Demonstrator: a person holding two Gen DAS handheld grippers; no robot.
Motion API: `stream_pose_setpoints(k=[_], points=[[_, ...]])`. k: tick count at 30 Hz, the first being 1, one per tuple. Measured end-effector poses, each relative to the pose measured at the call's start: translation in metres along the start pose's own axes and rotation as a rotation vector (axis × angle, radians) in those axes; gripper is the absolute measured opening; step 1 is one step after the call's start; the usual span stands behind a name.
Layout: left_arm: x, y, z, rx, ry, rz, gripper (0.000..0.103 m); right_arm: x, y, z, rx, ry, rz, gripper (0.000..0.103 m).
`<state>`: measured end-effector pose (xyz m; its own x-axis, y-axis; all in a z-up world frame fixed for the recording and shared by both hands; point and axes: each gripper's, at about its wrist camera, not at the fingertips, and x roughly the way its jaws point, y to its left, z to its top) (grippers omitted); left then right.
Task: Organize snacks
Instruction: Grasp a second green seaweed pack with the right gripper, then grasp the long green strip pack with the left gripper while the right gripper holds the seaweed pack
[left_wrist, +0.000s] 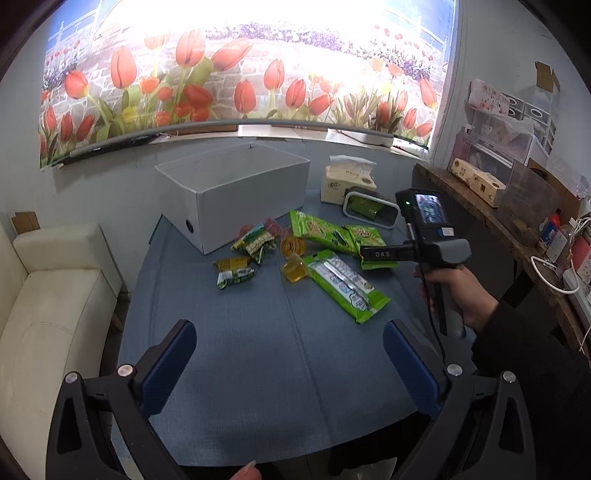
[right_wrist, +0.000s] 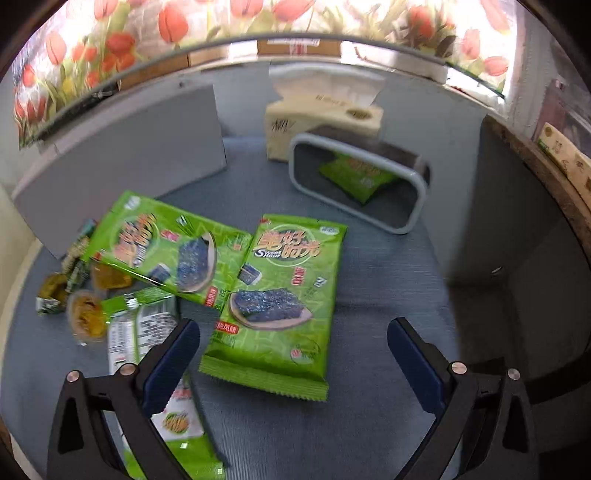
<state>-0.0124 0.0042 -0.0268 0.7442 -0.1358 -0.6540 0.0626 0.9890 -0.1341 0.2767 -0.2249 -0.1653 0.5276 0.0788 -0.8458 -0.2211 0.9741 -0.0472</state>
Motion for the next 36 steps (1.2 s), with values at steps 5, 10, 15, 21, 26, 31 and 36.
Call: stream_pose_setpoints(k=[5,10,15,21,26,31,36], points=[[-0.002,0.006,-0.006,-0.002,0.006,0.020,0.103,0.026,0.001,0.005,-0.009,0.062,-0.027,0.101],[0.006,0.014,-0.008,-0.024,0.026,0.027,0.103,0.026,-0.007,0.007,0.032,0.067,0.001,0.086],[0.017,0.015,-0.007,-0.051,0.054,0.009,0.103,0.015,-0.011,0.002,0.025,0.076,0.043,0.074],[0.037,0.003,-0.004,-0.046,0.080,0.004,0.103,-0.015,-0.027,-0.013,0.076,0.050,0.078,0.073],[0.067,-0.019,0.004,-0.047,0.099,-0.014,0.103,-0.054,-0.047,-0.037,0.103,0.007,0.087,0.073],[0.118,-0.048,0.016,-0.075,0.140,-0.013,0.103,-0.104,-0.061,-0.076,0.143,-0.056,0.124,0.073],[0.175,-0.079,0.027,-0.121,0.185,0.071,0.103,-0.130,-0.070,-0.104,0.214,-0.090,0.186,0.073]])
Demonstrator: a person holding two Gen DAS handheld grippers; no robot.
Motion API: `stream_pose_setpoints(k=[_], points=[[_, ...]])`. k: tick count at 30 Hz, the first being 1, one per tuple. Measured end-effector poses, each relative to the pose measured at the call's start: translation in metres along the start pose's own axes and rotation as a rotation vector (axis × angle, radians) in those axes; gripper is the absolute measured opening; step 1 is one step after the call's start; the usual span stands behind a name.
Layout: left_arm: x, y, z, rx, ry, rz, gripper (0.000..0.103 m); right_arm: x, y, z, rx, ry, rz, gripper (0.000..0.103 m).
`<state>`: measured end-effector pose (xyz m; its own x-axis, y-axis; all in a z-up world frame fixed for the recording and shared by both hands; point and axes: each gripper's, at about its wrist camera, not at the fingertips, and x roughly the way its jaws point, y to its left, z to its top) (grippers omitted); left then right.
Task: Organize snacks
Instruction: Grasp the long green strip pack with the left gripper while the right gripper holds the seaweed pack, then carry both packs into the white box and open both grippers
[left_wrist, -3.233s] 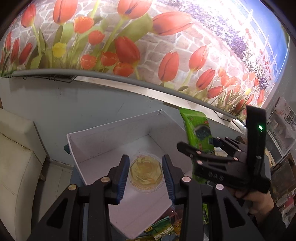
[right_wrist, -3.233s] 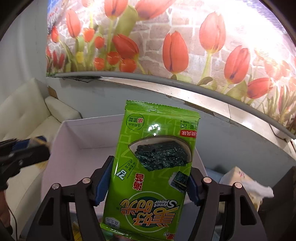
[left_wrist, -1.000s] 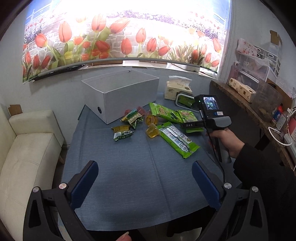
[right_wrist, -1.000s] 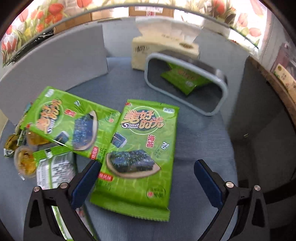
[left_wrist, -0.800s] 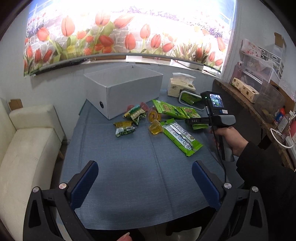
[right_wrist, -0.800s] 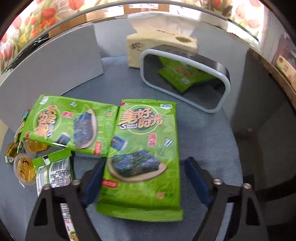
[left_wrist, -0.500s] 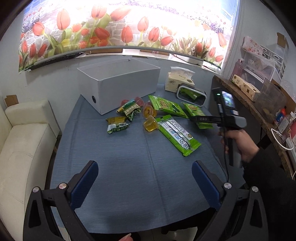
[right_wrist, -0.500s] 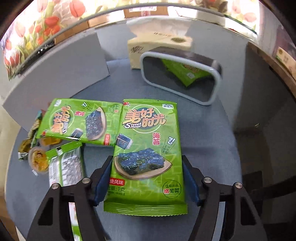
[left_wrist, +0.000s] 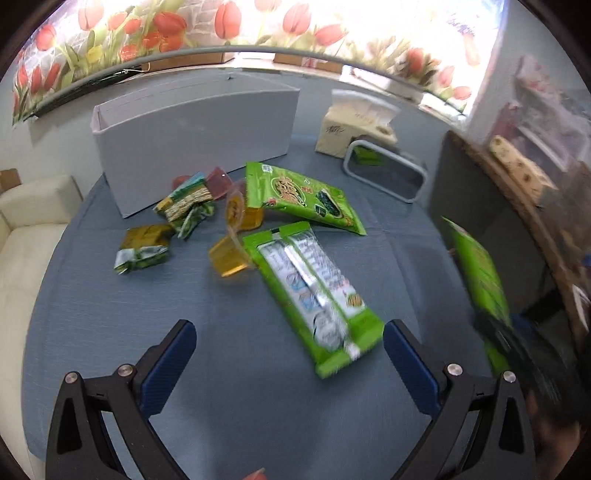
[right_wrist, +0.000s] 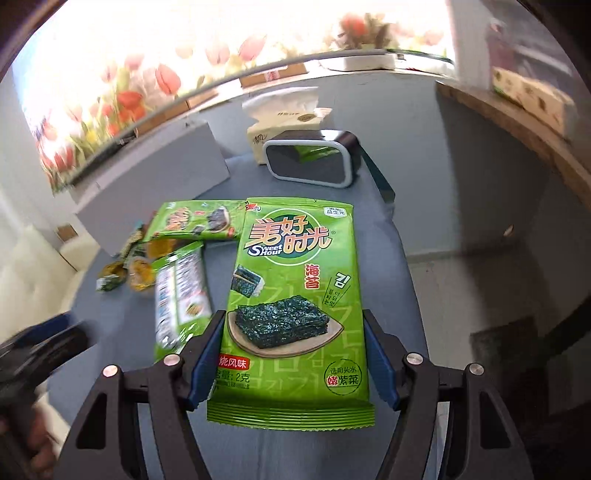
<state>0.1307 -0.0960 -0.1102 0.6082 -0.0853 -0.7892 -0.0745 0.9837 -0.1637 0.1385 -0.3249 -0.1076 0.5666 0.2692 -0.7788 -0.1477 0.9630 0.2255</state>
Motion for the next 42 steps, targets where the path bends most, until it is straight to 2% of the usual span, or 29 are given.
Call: stream_pose_setpoints(k=[4,8,12,17,18,20,21,23,30,35,38,42], points=[[0.039,-0.018,0.009,-0.011,0.028,0.094,0.103,-0.026,-0.013,-0.022,0.052,-0.021,-0.001,0.073],[0.075,-0.028,0.013,-0.032,0.068,0.149,0.103,-0.045,-0.017,-0.037,0.062,-0.030,0.001,0.073],[0.095,-0.032,0.013,-0.055,0.099,0.160,0.103,-0.060,-0.016,-0.046,0.068,-0.043,0.031,0.073],[0.099,-0.040,0.014,-0.049,0.083,0.195,0.102,-0.070,-0.009,-0.050,0.054,-0.049,0.055,0.073],[0.098,-0.041,0.015,-0.052,0.086,0.198,0.100,-0.071,-0.008,-0.050,0.051,-0.048,0.061,0.073],[0.094,-0.046,0.015,-0.033,0.083,0.188,0.087,-0.072,-0.004,-0.050,0.043,-0.053,0.069,0.073],[0.095,-0.052,0.017,-0.015,0.082,0.177,0.077,-0.073,-0.001,-0.050,0.038,-0.055,0.071,0.073],[0.096,-0.059,0.017,0.011,0.100,0.160,0.076,-0.074,0.001,-0.051,0.034,-0.061,0.077,0.073],[0.075,-0.061,0.013,0.050,0.091,0.075,0.073,-0.078,0.007,-0.051,0.015,-0.069,0.075,0.073],[0.034,-0.052,0.011,0.071,0.056,0.005,0.073,-0.078,0.013,-0.046,-0.003,-0.071,0.073,0.073],[0.008,-0.040,0.010,0.088,0.013,-0.002,0.073,-0.073,0.021,-0.038,-0.035,-0.076,0.080,0.073],[-0.028,-0.008,0.025,0.060,-0.048,-0.003,0.074,-0.057,0.046,-0.015,-0.104,-0.066,0.105,0.073]])
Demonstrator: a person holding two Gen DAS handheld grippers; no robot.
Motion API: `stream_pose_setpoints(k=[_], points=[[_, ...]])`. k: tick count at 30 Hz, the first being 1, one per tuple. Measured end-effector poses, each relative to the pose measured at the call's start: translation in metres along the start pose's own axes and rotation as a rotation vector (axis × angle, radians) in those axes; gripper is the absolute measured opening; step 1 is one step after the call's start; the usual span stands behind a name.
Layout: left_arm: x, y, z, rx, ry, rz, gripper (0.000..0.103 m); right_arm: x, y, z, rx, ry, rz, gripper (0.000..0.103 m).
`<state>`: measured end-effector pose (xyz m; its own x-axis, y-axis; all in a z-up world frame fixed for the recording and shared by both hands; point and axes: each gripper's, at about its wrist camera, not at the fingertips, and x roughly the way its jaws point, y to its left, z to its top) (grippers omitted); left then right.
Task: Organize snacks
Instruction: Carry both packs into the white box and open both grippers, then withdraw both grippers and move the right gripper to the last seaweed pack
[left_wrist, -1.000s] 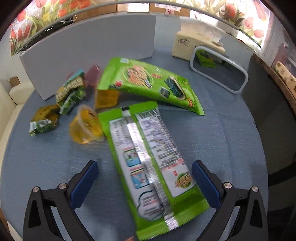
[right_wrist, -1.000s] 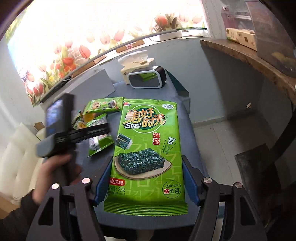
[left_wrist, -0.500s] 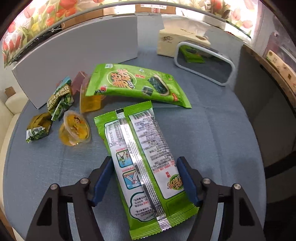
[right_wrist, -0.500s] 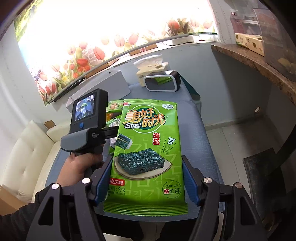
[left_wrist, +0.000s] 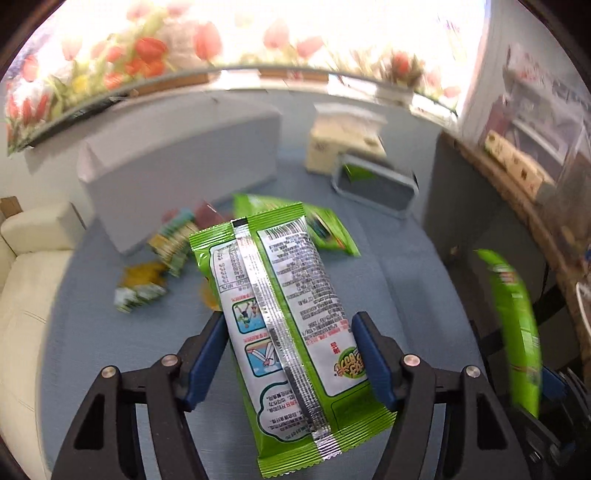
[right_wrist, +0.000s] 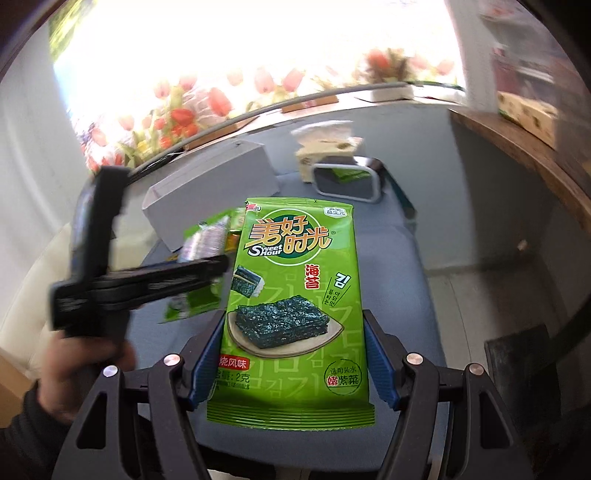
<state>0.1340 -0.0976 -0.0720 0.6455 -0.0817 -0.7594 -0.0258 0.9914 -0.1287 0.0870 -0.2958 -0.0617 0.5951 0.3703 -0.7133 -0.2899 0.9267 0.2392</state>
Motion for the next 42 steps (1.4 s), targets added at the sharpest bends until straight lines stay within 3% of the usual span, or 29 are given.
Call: stream_pose_setpoints(k=[3,6,11,17,22,26,32,34,35,36,37,38,42], points=[[-0.018,0.032,0.020,-0.038,-0.026,-0.017,0.074,0.017,0.020,0.025,-0.068,-0.016,0.022,0.073],[-0.030,0.064,0.045,-0.060,-0.075,0.015,0.074,0.040,0.041,0.055,-0.116,-0.020,0.080,0.073],[-0.037,0.118,0.089,-0.099,-0.131,0.046,0.074,0.091,0.085,0.108,-0.233,-0.017,0.091,0.073],[-0.022,0.161,0.143,-0.107,-0.154,0.026,0.074,0.161,0.125,0.176,-0.266,0.005,0.131,0.074],[0.000,0.191,0.185,-0.138,-0.167,0.023,0.074,0.219,0.148,0.221,-0.304,0.032,0.097,0.074],[0.025,0.212,0.214,-0.150,-0.133,0.023,0.074,0.257,0.154,0.251,-0.265,0.061,0.118,0.074],[0.049,0.228,0.232,-0.158,-0.102,0.032,0.075,0.294,0.166,0.281,-0.263,0.067,0.112,0.074],[0.051,0.232,0.234,-0.158,-0.105,0.060,0.082,0.300,0.170,0.284,-0.271,0.062,0.117,0.078],[0.052,0.237,0.236,-0.168,-0.103,0.085,0.086,0.304,0.171,0.286,-0.267,0.070,0.110,0.090],[0.054,0.242,0.237,-0.180,-0.101,0.081,0.098,0.309,0.171,0.287,-0.259,0.082,0.098,0.097],[0.054,0.246,0.237,-0.192,-0.100,0.057,0.103,0.312,0.170,0.288,-0.256,0.087,0.086,0.097],[0.054,0.251,0.236,-0.208,-0.106,0.029,0.103,0.315,0.169,0.289,-0.254,0.089,0.068,0.097],[0.054,0.256,0.231,-0.198,-0.099,0.039,0.103,0.317,0.163,0.287,-0.250,0.096,0.051,0.098]])
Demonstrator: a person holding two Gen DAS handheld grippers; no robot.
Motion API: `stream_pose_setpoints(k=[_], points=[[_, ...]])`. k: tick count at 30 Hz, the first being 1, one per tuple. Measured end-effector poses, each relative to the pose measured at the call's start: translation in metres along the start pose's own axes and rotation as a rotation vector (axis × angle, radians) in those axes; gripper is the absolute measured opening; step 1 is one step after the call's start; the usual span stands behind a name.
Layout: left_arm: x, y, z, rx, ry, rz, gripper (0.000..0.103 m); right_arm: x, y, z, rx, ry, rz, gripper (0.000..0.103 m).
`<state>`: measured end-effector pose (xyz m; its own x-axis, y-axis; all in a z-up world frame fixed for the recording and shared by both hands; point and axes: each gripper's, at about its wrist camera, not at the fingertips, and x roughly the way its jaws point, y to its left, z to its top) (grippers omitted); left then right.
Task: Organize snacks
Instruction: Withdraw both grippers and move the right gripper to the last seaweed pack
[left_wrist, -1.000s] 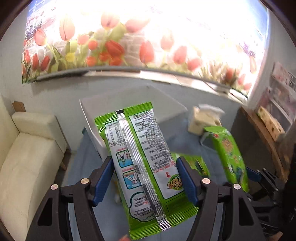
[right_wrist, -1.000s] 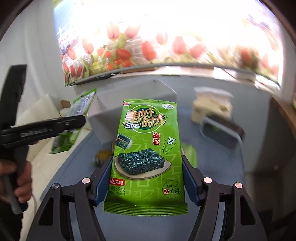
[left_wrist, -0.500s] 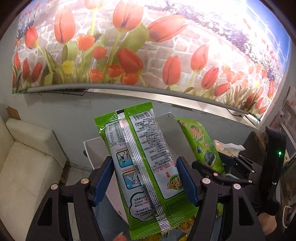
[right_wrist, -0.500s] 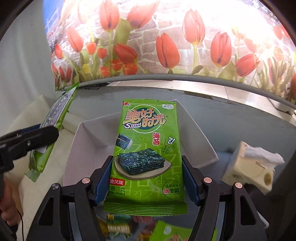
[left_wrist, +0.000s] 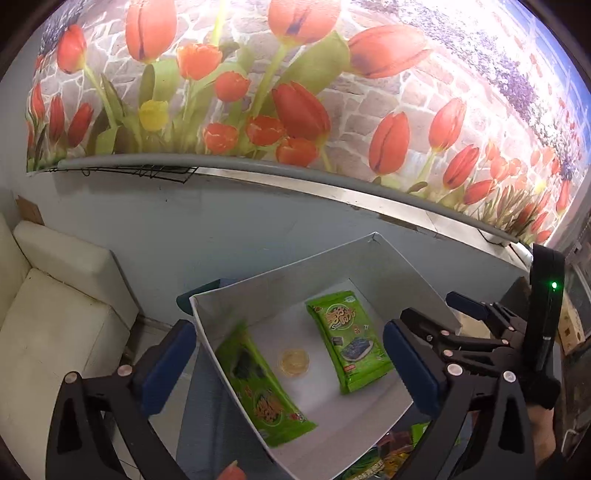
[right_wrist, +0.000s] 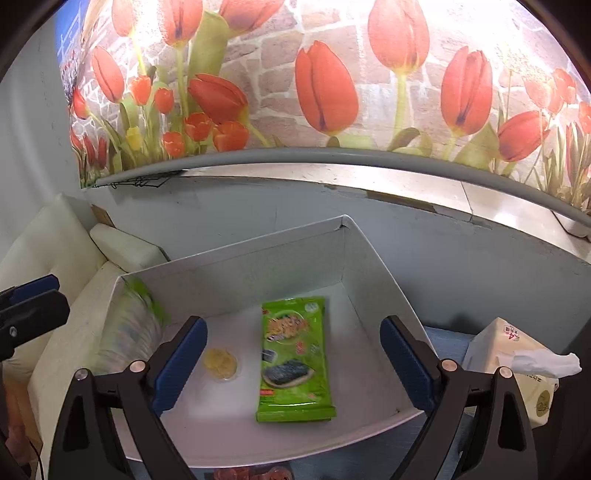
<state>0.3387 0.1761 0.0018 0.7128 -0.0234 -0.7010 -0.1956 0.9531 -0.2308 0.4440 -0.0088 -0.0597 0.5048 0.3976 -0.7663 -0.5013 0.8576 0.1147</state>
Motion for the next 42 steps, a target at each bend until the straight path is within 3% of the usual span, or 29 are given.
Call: stream_pose_setpoints(k=[5,14,21,26,28,34,42], points=[[-0.006,-0.003,-0.006,0.022,-0.009,0.002,0.103,-0.013,-0.005,-0.007,0.004,-0.028,-0.017,0.103],[-0.048,-0.034,-0.031,0.115,-0.071,0.016,0.103,-0.072,-0.004,-0.035,-0.010,-0.102,0.005,0.103],[-0.090,-0.065,-0.075,0.201,-0.114,-0.010,0.103,-0.138,0.001,-0.100,-0.070,-0.194,0.054,0.103],[-0.118,-0.088,-0.121,0.257,-0.113,-0.058,0.103,-0.163,-0.008,-0.152,-0.102,-0.203,0.101,0.103],[-0.125,-0.095,-0.140,0.269,-0.110,-0.071,0.103,-0.164,-0.016,-0.176,-0.138,-0.197,0.085,0.103],[-0.139,-0.108,-0.203,0.284,-0.081,-0.082,0.103,-0.137,-0.047,-0.222,-0.195,-0.065,0.069,0.103],[-0.141,-0.113,-0.260,0.255,-0.005,-0.120,0.103,-0.084,-0.065,-0.230,-0.252,0.027,-0.028,0.103]])
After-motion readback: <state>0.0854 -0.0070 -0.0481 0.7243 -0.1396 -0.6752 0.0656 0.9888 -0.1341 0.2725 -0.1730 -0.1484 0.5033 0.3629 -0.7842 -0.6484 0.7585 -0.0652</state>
